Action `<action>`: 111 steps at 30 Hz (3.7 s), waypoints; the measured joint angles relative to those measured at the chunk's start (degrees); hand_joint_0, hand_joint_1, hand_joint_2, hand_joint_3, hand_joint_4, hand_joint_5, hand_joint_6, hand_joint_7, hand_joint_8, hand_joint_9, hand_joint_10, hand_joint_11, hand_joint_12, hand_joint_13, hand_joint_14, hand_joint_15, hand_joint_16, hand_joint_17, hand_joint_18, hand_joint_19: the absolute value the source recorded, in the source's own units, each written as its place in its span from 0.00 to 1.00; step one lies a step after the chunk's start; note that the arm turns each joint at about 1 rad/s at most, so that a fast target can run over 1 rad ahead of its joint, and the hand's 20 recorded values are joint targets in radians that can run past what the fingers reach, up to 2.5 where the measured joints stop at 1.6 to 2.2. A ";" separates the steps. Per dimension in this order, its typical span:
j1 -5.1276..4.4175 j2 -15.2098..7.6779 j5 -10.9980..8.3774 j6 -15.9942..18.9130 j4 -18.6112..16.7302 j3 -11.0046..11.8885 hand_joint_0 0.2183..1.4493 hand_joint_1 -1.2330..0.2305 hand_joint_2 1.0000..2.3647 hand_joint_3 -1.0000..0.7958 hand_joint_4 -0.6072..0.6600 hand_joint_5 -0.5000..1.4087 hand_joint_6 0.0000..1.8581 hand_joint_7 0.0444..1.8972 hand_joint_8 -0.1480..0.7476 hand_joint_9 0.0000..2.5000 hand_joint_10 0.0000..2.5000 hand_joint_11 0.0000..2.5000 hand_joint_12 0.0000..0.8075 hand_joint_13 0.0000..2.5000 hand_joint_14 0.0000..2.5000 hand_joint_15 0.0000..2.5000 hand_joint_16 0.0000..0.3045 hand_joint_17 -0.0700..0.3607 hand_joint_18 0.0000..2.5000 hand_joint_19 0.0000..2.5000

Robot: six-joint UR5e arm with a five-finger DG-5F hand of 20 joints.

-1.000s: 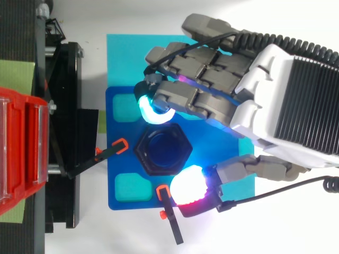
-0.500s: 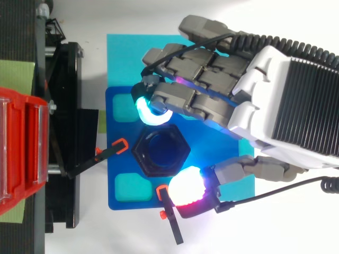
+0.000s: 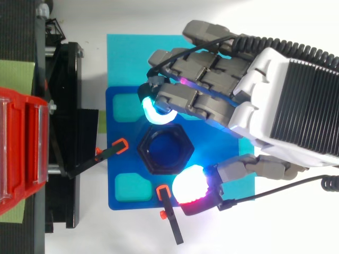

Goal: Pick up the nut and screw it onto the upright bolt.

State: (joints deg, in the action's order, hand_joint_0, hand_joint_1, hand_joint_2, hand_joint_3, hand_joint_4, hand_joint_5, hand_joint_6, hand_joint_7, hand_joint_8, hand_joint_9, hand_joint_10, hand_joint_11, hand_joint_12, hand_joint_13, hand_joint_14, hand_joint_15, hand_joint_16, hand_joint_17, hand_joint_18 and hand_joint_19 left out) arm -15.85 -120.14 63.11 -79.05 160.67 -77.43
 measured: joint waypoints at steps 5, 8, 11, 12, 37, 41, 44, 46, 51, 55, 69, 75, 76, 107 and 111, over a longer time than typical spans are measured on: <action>-0.03 0.00 0.00 0.03 0.38 0.00 0.27 0.46 0.00 0.28 0.68 0.17 0.32 0.61 0.46 0.21 0.00 0.00 0.34 0.24 0.00 0.00 0.10 0.32 0.16 0.03; -0.03 0.00 0.00 0.03 0.48 -0.01 0.27 0.46 0.00 0.28 0.68 0.17 0.32 0.62 0.45 0.21 0.00 0.00 0.34 0.24 0.00 0.00 0.10 0.32 0.16 0.03; -0.03 0.00 0.03 0.03 0.51 -0.04 0.27 0.46 0.00 0.28 0.68 0.17 0.32 0.62 0.46 0.21 0.00 0.00 0.34 0.24 0.00 0.00 0.10 0.32 0.17 0.03; -0.02 0.00 0.11 0.03 0.52 -0.04 0.27 0.46 0.00 0.28 0.68 0.17 0.32 0.62 0.46 0.21 0.00 0.00 0.34 0.24 0.00 0.00 0.10 0.32 0.16 0.03; 0.10 -0.69 1.34 0.20 -0.37 -1.47 0.25 0.49 0.00 0.28 0.68 0.18 0.32 0.62 0.46 0.21 0.00 0.00 0.35 0.24 0.00 0.00 0.11 0.34 0.16 0.03; 0.17 -0.70 1.46 0.21 -0.49 -1.48 0.20 0.54 0.00 0.28 0.71 0.18 0.27 0.63 0.47 0.20 0.00 0.00 0.38 0.22 0.00 0.00 0.13 0.37 0.14 0.02; 0.22 -0.71 1.53 0.21 -0.49 -1.49 0.17 0.59 0.00 0.28 0.72 0.17 0.27 0.55 0.48 0.20 0.00 0.00 0.41 0.21 0.00 0.00 0.15 0.39 0.13 0.02; 0.23 -0.71 1.63 0.21 -0.45 -1.50 0.16 0.64 0.00 0.28 0.69 0.16 0.27 0.48 0.48 0.20 0.00 0.00 0.42 0.21 0.00 0.00 0.15 0.40 0.12 0.01; 0.24 -0.72 1.69 0.21 -0.34 -1.51 0.16 0.71 0.00 0.28 0.63 0.16 0.27 0.36 0.45 0.18 0.00 0.00 0.41 0.18 0.00 0.00 0.16 0.41 0.08 0.00; 0.27 -0.68 1.67 0.21 -0.03 -1.50 0.16 0.70 0.00 0.28 0.63 0.16 0.27 0.36 0.44 0.18 0.00 0.00 0.41 0.18 0.00 0.00 0.15 0.41 0.08 0.00; 0.30 -0.67 1.77 0.21 0.15 -1.50 0.17 0.75 0.00 0.28 0.61 0.15 0.27 0.29 0.43 0.17 0.00 0.00 0.40 0.16 0.00 0.00 0.15 0.40 0.06 0.00; 0.45 -0.63 1.85 0.21 0.25 -1.50 0.17 0.77 0.00 0.28 0.61 0.15 0.27 0.28 0.42 0.16 0.00 0.00 0.41 0.15 0.00 0.00 0.15 0.40 0.03 0.00; 0.51 -0.63 1.90 0.21 0.26 -1.49 0.17 0.77 0.00 0.28 0.61 0.14 0.27 0.28 0.42 0.16 0.00 0.00 0.41 0.15 0.00 0.00 0.15 0.40 0.03 0.00; 1.65 -0.61 6.18 -0.37 1.69 2.08 0.20 0.76 0.00 0.28 0.62 0.16 0.27 0.40 0.43 0.16 0.00 0.00 0.40 0.15 0.00 0.00 0.14 0.38 0.04 0.00; 1.63 -0.61 6.23 -0.40 1.52 2.09 0.20 0.75 0.00 0.28 0.62 0.16 0.27 0.39 0.43 0.16 0.00 0.00 0.40 0.15 0.00 0.00 0.14 0.38 0.04 0.00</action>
State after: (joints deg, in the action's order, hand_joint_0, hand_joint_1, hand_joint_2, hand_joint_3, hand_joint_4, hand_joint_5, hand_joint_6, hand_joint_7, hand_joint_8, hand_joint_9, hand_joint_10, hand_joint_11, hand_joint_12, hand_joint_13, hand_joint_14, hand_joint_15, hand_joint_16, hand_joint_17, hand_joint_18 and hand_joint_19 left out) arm -14.22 -120.75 69.33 -79.45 162.19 -75.34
